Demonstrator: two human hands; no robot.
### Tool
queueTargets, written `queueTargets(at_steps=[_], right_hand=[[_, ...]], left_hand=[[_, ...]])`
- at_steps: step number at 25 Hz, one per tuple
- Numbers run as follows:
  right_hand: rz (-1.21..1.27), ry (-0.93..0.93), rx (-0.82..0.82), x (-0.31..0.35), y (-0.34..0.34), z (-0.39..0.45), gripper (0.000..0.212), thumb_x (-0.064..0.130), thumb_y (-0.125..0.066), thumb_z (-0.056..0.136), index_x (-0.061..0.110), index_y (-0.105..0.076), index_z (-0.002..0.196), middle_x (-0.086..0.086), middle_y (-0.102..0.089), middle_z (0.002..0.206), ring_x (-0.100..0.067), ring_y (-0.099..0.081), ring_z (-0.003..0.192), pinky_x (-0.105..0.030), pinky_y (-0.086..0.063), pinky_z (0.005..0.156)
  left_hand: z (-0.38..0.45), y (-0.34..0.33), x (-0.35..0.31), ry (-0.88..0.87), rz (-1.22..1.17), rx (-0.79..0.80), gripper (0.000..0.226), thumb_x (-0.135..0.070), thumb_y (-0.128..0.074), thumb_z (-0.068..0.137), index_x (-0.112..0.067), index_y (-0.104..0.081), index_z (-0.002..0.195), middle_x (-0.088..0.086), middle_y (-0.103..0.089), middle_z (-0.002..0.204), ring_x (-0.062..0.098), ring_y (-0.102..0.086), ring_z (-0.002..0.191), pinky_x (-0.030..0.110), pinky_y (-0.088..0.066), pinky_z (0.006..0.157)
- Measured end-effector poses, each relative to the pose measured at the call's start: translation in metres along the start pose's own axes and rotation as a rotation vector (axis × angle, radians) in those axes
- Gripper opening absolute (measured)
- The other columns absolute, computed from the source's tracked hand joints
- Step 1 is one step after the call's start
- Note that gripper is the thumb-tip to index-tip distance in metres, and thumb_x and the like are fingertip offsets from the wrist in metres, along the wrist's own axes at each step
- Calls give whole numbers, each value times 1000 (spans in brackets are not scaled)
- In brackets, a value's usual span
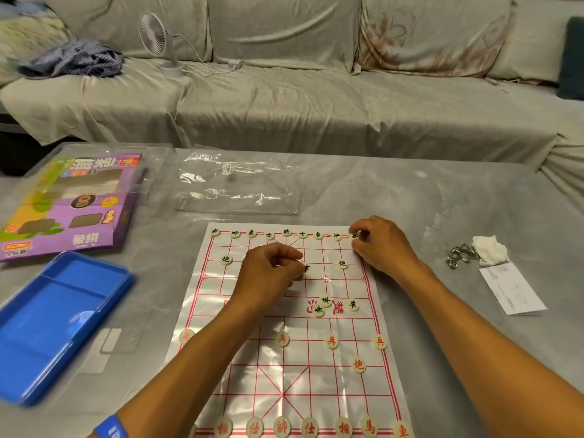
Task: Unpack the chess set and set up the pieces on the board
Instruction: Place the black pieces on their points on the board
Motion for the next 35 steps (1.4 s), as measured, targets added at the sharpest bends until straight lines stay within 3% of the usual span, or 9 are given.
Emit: queueTargets(at_steps=[7, 11, 14, 18, 23, 25, 27, 29, 35], right_hand=[[60, -33, -101, 5, 9, -24, 23, 44, -69, 83, 23, -62, 88, 5, -69, 91, -13, -63, 71, -25, -55, 66], [-1, 38, 47, 20, 3, -60, 27, 51, -67, 82, 26, -65, 93, 13, -64, 92, -9, -61, 76, -20, -50, 68], [195, 53, -44, 22, 22, -65, 23, 40, -66, 86, 27, -63, 105, 14, -63, 88, -8, -58, 70, -16, -46, 62], [220, 317, 137, 38, 36, -61, 38, 29, -72, 83, 35, -58, 118, 20, -59, 95, -8, -57, 74, -12, -48, 63], [68, 394, -27, 33, 30, -53, 23, 32, -71, 83, 24, -67, 105, 14, -61, 85, -9, -57, 71, -16, -50, 69], [13, 342, -94, 24, 27, -45, 23, 32, -71, 83, 22, -66, 103, 12, -61, 86, -9, -58, 73, -19, -52, 69], [103, 138, -110, 12, 26, -31, 21, 31, -70, 85, 21, -63, 101, 12, -61, 88, -11, -61, 77, -16, -50, 64], [182, -29, -76, 2, 22, -14, 17, 30, -70, 86, 22, -61, 98, 11, -62, 88, -14, -63, 79, -14, -46, 59], [231, -72, 67, -11, 7, 7, 21, 28, -69, 87, 22, -65, 106, 7, -63, 95, -10, -61, 78, -15, -46, 62]], left_hand=[[3, 5, 1, -17, -8, -33, 14, -8, -70, 82, -17, -70, 93, 3, -72, 88, 18, -70, 82, 31, -58, 77], [3, 1, -5, -23, -31, -55, 12, -7, -70, 82, -17, -69, 90, 3, -72, 86, 16, -71, 79, 27, -56, 71], [2, -10, -11, -14, -47, -27, 11, -6, -69, 82, -15, -70, 89, 4, -72, 87, 16, -71, 78, 26, -57, 72], [8, -28, -26, -23, -92, 17, 10, -4, -69, 82, -12, -70, 88, 7, -72, 84, 17, -71, 76, 28, -58, 73], [13, -40, -26, 5, -118, 54, 13, -4, -68, 82, -12, -67, 92, 8, -71, 88, 18, -71, 79, 31, -59, 76], [16, -38, -18, -63, 59, 20, 13, -9, -67, 85, -14, -67, 97, 2, -70, 94, 15, -69, 84, 30, -57, 81], [18, -32, -10, -213, 459, 19, 17, -14, -63, 87, -17, -67, 104, -4, -67, 102, 12, -63, 91, 24, -51, 82], [19, -28, -5, -297, 699, 61, 20, -15, -61, 89, -17, -67, 108, -2, -66, 107, 13, -60, 94, 21, -46, 82], [25, -32, -2, -356, 835, 102, 22, -19, -59, 92, -15, -68, 112, 2, -65, 113, 17, -60, 100, 22, -45, 87]])
Point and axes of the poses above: each hand's wrist, its own z-axis towards the middle knuckle, its own y-axis out of the back of the hand, x = y × z, the point moved 1 cm from there along z, towards the middle knuckle
